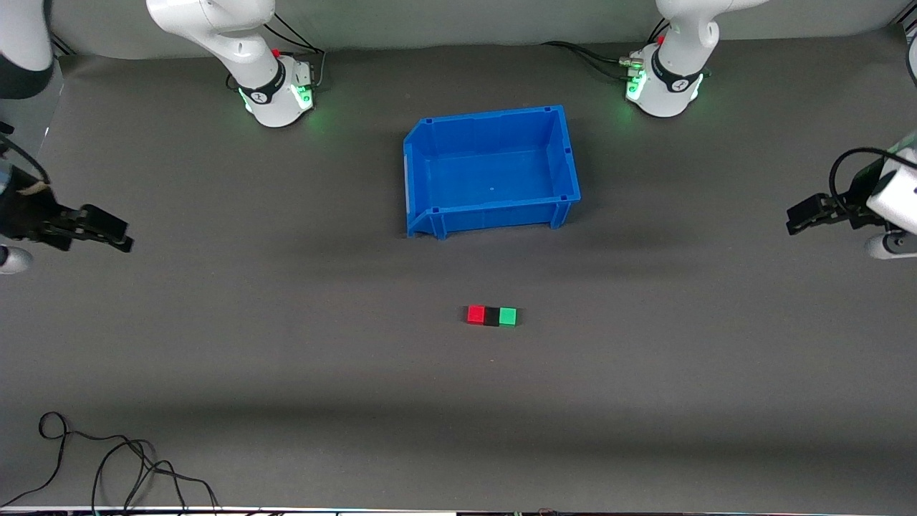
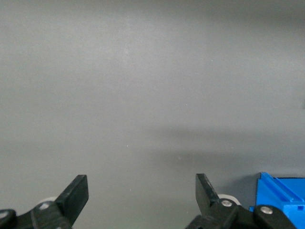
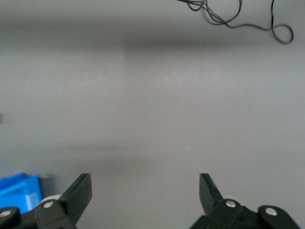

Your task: Attach green and red cubes to black cube

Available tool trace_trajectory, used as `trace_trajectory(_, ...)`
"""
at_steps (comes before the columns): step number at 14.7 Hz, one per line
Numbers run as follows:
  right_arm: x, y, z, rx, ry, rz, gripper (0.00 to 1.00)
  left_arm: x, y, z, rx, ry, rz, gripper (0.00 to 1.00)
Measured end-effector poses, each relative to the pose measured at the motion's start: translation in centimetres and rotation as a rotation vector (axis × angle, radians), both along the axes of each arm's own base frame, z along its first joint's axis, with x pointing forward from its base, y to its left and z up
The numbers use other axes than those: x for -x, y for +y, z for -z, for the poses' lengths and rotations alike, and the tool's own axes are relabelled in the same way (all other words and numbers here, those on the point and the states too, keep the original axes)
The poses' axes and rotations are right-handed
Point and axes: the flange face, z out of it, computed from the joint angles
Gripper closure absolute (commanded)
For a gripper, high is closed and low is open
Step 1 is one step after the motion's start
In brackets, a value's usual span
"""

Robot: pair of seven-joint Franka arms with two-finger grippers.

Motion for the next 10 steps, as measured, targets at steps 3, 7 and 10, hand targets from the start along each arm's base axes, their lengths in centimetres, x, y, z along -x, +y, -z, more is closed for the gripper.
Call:
trace_trajectory(3,0.1,-1.2,0.1,0.003,0.003,-0.033,0.00,0.6,-0.6,-0.8,-0.004,0.001,0.010,0.00)
trace_trajectory(7,0.1,-1.1,0.1,0.003,0.009,-0.034,0.00,0.8,-0.8,-1.5,-0.004,0.011,0.015,0.00)
trace_trajectory(10,0.6,-1.0,0.3,0.000,0.043,-0.032,0.00,0.9,-0.9,-1.8,-0.004,0.013,0.019,0.00)
